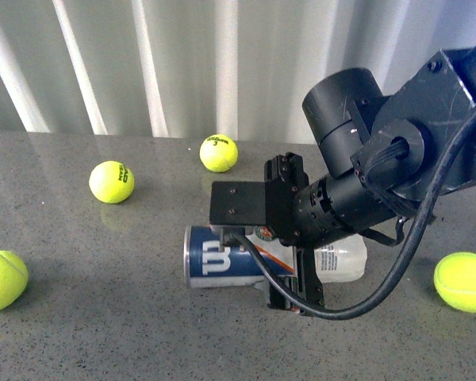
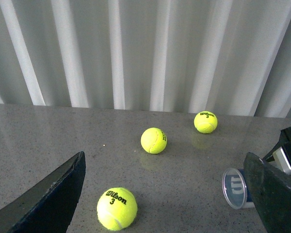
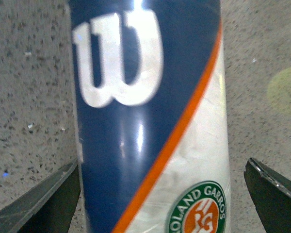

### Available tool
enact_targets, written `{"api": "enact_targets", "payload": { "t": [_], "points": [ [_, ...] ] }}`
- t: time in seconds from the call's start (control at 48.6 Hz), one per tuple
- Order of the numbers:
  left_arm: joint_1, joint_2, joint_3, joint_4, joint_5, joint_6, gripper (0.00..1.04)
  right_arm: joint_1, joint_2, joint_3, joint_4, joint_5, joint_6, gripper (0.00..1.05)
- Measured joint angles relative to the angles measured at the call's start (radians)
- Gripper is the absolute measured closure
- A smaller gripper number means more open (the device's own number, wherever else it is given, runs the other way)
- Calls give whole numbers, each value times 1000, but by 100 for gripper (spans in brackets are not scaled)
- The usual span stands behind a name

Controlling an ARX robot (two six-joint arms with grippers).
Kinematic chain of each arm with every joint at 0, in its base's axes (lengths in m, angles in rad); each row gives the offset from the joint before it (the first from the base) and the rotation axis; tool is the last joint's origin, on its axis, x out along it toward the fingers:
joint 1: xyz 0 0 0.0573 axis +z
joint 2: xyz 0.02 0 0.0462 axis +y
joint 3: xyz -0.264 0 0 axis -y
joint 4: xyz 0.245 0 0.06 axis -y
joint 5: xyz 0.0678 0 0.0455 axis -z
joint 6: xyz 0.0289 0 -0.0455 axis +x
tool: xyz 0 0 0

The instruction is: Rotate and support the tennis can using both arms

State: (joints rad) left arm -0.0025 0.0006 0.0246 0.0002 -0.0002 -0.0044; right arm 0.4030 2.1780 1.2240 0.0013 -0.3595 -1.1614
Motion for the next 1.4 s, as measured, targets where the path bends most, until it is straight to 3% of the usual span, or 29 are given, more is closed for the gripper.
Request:
{"api": "enact_targets", "payload": {
  "t": [0.535, 0.781, 0.884, 0.966, 1.049, 1.11, 1.254, 1.337, 1.398],
  "points": [
    [0, 0, 0, 0, 0, 0, 7, -8, -303, -85, -18, -143, 303, 7],
    [0, 0, 0, 0, 0, 0, 7, -93, -487, -215, 6, -222, 438, 7],
    [0, 0, 0, 0, 0, 0, 7, -146, -590, -301, 84, -240, 563, 7],
    [0, 0, 0, 0, 0, 0, 7, -182, -674, -363, 219, -129, 756, 7],
    [0, 0, 0, 0, 0, 0, 7, -265, -824, -468, 364, 219, 1088, 7],
    [0, 0, 0, 0, -1, 0, 7, -298, -896, -534, 393, 364, 1199, 7],
    [0, 0, 0, 0, 1, 0, 7, -307, -916, -573, 456, 414, 1268, 10],
    [0, 0, 0, 0, 0, 0, 7, -305, -925, -667, 648, 446, 1213, 24],
    [0, 0, 0, 0, -4, 0, 7, -308, -950, -724, 710, 444, 1191, 33]
  ]
}}
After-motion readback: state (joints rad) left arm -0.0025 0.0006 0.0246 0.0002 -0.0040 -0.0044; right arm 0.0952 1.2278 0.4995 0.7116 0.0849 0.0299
